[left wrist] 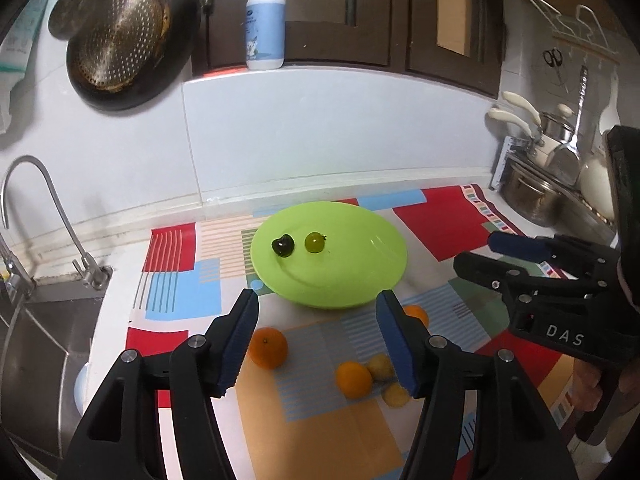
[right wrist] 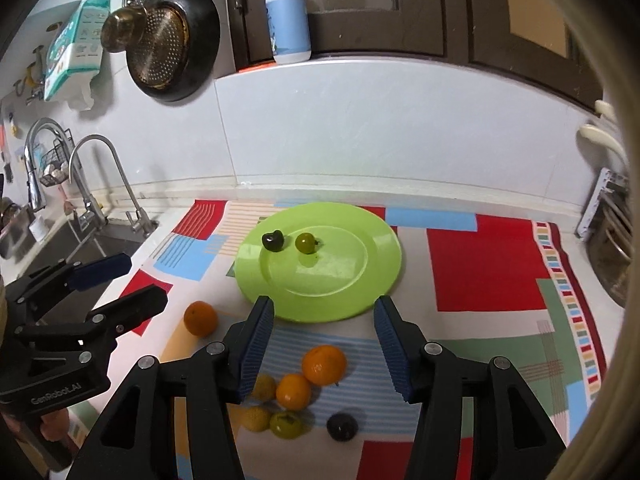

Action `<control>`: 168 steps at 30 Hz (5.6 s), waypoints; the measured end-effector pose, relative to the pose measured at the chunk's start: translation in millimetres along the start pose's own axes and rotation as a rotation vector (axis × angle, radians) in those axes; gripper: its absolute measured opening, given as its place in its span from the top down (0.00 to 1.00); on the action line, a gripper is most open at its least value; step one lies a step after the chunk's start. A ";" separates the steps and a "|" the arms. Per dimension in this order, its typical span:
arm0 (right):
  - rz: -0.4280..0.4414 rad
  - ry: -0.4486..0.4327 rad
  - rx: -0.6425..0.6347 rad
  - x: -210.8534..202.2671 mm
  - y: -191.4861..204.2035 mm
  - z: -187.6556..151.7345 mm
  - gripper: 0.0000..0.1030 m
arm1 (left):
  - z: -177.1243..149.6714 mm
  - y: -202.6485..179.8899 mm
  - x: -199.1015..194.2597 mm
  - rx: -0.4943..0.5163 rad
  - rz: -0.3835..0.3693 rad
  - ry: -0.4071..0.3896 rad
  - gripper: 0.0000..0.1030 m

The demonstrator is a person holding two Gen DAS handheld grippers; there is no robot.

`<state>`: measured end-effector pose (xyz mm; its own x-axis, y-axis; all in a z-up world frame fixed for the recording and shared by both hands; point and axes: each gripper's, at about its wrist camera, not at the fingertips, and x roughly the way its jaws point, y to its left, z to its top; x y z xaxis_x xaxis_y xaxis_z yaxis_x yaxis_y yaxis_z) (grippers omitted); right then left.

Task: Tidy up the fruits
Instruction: 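Withdraw both open tools from the plate back toward the fruit cluster, then grasp a small yellow fruit with the left tool while the right tool grasps a dark plum, then lift both fruits onto the green plate and open both tools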

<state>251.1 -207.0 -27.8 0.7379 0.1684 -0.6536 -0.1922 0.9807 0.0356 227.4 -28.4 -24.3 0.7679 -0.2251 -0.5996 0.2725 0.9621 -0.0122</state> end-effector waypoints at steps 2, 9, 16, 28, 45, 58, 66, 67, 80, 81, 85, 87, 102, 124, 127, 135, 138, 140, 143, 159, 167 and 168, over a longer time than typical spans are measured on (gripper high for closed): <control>-0.014 -0.017 -0.013 -6.4 0.0 -4.5 0.48 | -3.9 -4.3 -5.9 0.014 -0.004 -0.012 0.41; -0.043 -0.048 -0.045 -28.0 0.5 -20.5 0.48 | -16.4 -20.9 -22.4 0.094 -0.013 -0.048 0.41; -0.047 -0.017 -0.056 -32.4 -0.1 -39.8 0.48 | -32.8 -29.3 -23.0 0.131 -0.047 -0.038 0.41; -0.048 0.053 -0.110 -16.7 4.5 -71.5 0.48 | -63.5 -47.1 -2.8 0.225 -0.107 0.011 0.42; -0.039 0.181 -0.097 17.7 -9.6 -95.6 0.49 | -88.3 -63.0 36.6 0.287 -0.164 0.142 0.55; -0.009 0.236 -0.078 45.1 -16.3 -97.8 0.53 | -92.4 -65.7 60.7 0.293 -0.192 0.197 0.67; 0.014 0.259 -0.052 60.4 -20.4 -96.4 0.58 | -89.8 -64.2 69.9 0.282 -0.208 0.203 0.69; 0.015 0.260 -0.049 61.8 -20.8 -96.0 0.58 | -89.7 -64.3 70.7 0.279 -0.210 0.205 0.69; 0.027 0.271 -0.028 76.5 -23.0 -90.7 0.72 | -87.6 -60.7 75.3 0.235 -0.231 0.221 0.74; 0.026 0.270 -0.028 76.3 -22.9 -90.5 0.72 | -87.3 -60.4 74.6 0.232 -0.232 0.219 0.74; 0.028 0.265 -0.029 73.0 -21.6 -89.8 0.72 | -86.1 -59.5 72.0 0.216 -0.226 0.214 0.74; 0.028 0.264 -0.027 71.6 -20.9 -90.0 0.72 | -85.7 -58.6 70.1 0.209 -0.228 0.211 0.74; 0.011 0.204 -0.023 40.9 -14.8 -84.2 0.73 | -72.5 -59.1 41.1 0.200 -0.197 0.133 0.74; 0.008 0.002 -0.008 -9.0 -2.7 -37.1 0.73 | -24.7 -41.8 -10.2 0.145 -0.110 -0.059 0.74; 0.016 -0.016 -0.012 -8.6 0.5 -25.4 0.72 | -14.6 -37.1 -9.4 0.137 -0.091 -0.077 0.74; 0.034 -0.077 -0.029 -3.1 9.2 11.2 0.72 | 16.1 -25.5 10.3 0.119 -0.059 -0.079 0.74; 0.031 -0.087 -0.037 5.2 8.8 24.6 0.72 | 27.3 -20.9 21.1 0.118 -0.049 -0.076 0.74; 0.039 -0.088 -0.032 12.6 7.2 33.0 0.72 | 35.1 -18.0 28.8 0.121 -0.050 -0.072 0.74; 0.037 -0.085 -0.032 25.3 4.5 44.0 0.72 | 43.8 -14.7 40.5 0.124 -0.055 -0.061 0.74; 0.040 0.025 -0.003 112.5 -22.4 88.4 0.73 | 86.9 1.1 115.5 0.170 -0.066 0.012 0.74; 0.041 0.095 0.003 158.9 -33.1 96.3 0.72 | 94.1 14.2 165.5 0.171 -0.086 0.093 0.74; 0.042 0.104 0.004 164.2 -34.4 96.6 0.72 | 95.0 15.0 170.6 0.170 -0.093 0.103 0.74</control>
<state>441.4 -203.5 -63.3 0.6582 0.1984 -0.7262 -0.2190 0.9734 0.0674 417.6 -67.0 -50.8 0.6744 -0.2862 -0.6806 0.4396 0.8963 0.0587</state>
